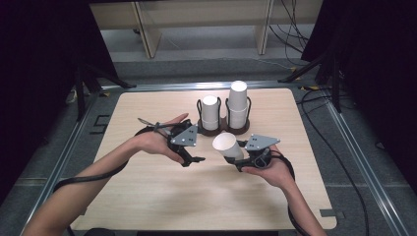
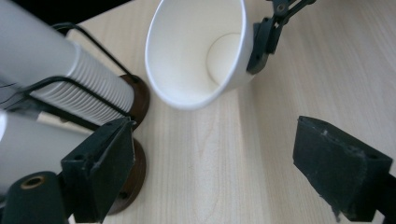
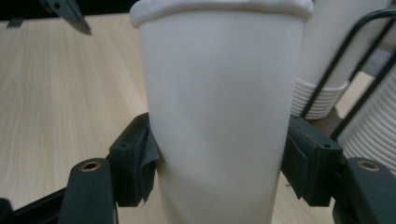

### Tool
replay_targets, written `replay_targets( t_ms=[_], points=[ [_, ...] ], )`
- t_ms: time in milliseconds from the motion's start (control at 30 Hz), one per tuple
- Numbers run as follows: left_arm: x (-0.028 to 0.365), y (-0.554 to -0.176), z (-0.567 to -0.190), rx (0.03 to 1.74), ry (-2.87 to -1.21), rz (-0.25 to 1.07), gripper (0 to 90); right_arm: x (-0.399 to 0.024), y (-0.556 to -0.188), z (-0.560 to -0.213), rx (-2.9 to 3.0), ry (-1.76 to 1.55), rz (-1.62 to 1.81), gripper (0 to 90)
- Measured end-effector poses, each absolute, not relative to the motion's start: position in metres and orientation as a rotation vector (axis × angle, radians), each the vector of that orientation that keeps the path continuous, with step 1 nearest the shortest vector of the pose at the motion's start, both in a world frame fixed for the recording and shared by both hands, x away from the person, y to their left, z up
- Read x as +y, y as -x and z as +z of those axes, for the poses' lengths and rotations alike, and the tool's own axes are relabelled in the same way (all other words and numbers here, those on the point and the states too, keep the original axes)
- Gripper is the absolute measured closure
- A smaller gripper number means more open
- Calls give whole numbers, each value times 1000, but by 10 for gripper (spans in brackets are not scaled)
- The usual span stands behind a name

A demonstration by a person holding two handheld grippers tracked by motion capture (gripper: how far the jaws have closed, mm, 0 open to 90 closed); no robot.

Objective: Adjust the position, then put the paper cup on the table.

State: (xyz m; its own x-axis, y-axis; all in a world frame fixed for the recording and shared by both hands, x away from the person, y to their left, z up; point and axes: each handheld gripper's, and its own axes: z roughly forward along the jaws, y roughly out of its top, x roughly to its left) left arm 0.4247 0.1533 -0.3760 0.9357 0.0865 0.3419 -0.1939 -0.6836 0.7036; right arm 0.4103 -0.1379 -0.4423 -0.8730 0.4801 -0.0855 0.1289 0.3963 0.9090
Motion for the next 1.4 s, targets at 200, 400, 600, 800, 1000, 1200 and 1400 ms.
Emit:
replay_targets(
  t_ms=[200, 400, 600, 800, 1000, 1200, 1400],
  points=[
    [188, -407, -407, 167, -2073, 517, 129, -159, -400, -445, 2172, -673, 1583, 340],
    [210, -389, -438, 404, -1897, 551, 128, -183, -391, -450, 2009, -822, 1614, 339],
    [226, -376, -462, 581, -1750, 625, 132, -207, -381, -453, 1861, -948, 1616, 339],
    [239, -370, -482, 697, -1619, 671, 132, -222, -377, -454, 1793, -985, 1579, 338],
    [246, -362, -485, 821, -1553, 731, 133, -228, -371, -456, 1730, -1064, 1565, 337],
    [247, -356, -489, 835, -1559, 725, 134, -234, -369, -457, 1678, -1060, 1563, 336],
    [248, -353, -494, 851, -1570, 728, 134, -236, -368, -461, 1678, -1096, 1546, 335]
  ],
)
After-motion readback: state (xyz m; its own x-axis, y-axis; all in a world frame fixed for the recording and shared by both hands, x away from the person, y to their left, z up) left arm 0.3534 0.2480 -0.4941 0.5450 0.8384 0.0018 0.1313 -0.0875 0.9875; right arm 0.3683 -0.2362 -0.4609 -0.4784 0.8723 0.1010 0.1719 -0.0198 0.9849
